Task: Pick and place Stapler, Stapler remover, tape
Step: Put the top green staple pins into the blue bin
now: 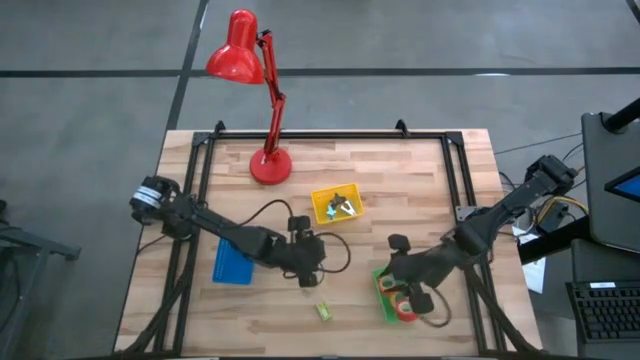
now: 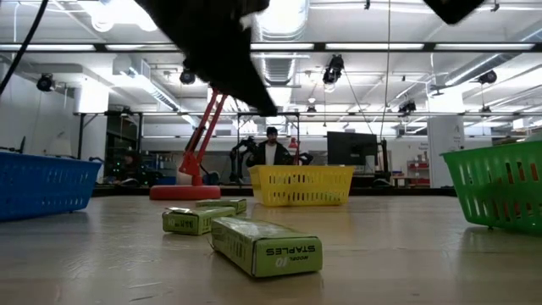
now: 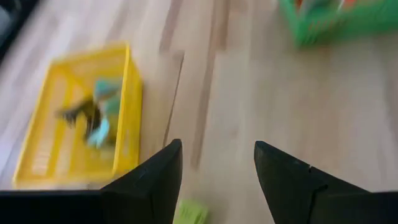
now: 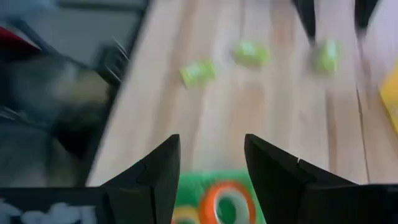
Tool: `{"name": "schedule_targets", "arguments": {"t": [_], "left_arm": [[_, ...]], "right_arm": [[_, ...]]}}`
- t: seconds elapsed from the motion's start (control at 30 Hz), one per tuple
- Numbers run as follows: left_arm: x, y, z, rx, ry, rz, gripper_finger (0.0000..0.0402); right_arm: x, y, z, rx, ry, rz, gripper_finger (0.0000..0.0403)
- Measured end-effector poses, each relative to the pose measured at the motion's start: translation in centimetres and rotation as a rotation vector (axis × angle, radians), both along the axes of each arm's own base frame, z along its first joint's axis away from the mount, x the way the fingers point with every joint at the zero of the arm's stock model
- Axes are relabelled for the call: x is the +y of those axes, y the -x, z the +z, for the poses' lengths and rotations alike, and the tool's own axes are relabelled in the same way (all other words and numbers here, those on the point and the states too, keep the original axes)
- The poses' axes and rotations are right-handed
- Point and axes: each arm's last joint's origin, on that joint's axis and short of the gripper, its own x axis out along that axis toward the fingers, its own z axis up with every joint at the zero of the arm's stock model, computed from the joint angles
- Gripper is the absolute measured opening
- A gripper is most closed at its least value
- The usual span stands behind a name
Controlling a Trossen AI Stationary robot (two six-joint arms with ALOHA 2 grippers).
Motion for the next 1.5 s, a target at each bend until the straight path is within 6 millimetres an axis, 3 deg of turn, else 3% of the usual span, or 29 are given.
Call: {"name": "schedule_targets", "arguments": {"t": [0.3, 0.47, 0.63, 0.93, 1.5], "left_arm": [[3.8, 1.1, -1.8, 0.263, -0.044, 0.059, 0.0202], [6.1, 1.2, -2.9, 0.339, 0.087, 0.017, 0.0202], [7.5, 1.6, -4.2, 0.373, 0.094, 0.023, 0.0202], [7.4, 2.0, -5.8, 0.343, 0.166, -0.024, 0.0202], [7.2, 1.8, -5.9, 0.308, 0.232, -0.011, 0.0202]], "right_arm": [[-0.7, 1.0, 1.0, -0.285, -0.015, 0.114, 0.0164], [-1.0, 1.4, 0.3, -0.321, -0.032, 0.115, 0.0164], [-1.1, 1.5, -0.1, -0.335, -0.041, 0.116, 0.0157], [-1.0, 1.4, 0.0, -0.356, -0.023, 0.134, 0.0146], [-2.2, 0.1, 1.6, -0.498, 0.008, 0.104, 0.0126]]}}
